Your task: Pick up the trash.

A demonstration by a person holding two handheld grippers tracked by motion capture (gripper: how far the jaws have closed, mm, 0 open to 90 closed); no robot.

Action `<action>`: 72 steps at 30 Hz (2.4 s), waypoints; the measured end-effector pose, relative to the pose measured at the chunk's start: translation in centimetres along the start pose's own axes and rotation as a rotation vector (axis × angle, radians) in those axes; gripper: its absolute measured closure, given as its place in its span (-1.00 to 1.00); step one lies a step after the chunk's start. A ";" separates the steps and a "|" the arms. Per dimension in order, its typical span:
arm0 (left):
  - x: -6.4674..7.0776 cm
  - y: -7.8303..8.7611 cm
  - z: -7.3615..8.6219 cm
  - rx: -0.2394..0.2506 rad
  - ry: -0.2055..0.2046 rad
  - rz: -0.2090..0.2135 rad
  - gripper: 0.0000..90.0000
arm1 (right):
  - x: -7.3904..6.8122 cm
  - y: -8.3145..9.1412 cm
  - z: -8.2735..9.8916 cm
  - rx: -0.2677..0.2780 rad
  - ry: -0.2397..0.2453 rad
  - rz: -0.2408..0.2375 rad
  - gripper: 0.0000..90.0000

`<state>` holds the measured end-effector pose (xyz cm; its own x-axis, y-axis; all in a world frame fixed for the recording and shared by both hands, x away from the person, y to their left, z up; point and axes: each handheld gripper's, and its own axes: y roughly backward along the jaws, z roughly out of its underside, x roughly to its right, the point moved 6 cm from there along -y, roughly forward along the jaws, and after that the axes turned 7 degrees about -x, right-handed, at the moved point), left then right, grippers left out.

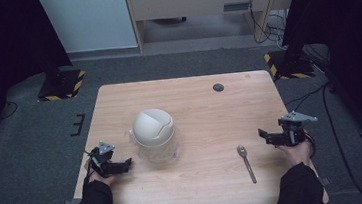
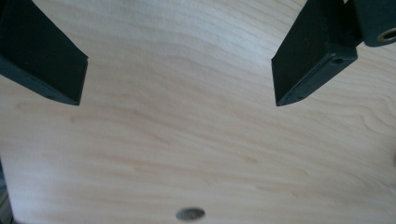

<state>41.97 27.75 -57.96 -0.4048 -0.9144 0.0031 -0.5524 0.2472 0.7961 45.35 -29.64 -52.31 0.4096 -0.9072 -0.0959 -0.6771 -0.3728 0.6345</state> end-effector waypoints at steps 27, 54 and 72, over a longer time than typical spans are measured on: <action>0.1 0.0 0.0 0.000 0.007 -0.006 -1.00 | -5.4 6.1 -8.1 0.252 0.136 -0.131 -0.91; 0.1 0.0 0.0 0.000 0.011 -0.009 -1.00 | -14.6 6.2 -17.3 0.354 0.278 -0.302 -0.94; 0.1 0.0 0.0 0.000 0.011 -0.009 -1.00 | -20.4 3.2 -20.0 0.325 0.332 -0.400 -0.93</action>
<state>41.96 27.63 -57.96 -0.3913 -0.9203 0.0025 -0.5561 0.2386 0.7961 47.02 -8.43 -32.99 0.8039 -0.5948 -0.0014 -0.5617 -0.7600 0.3269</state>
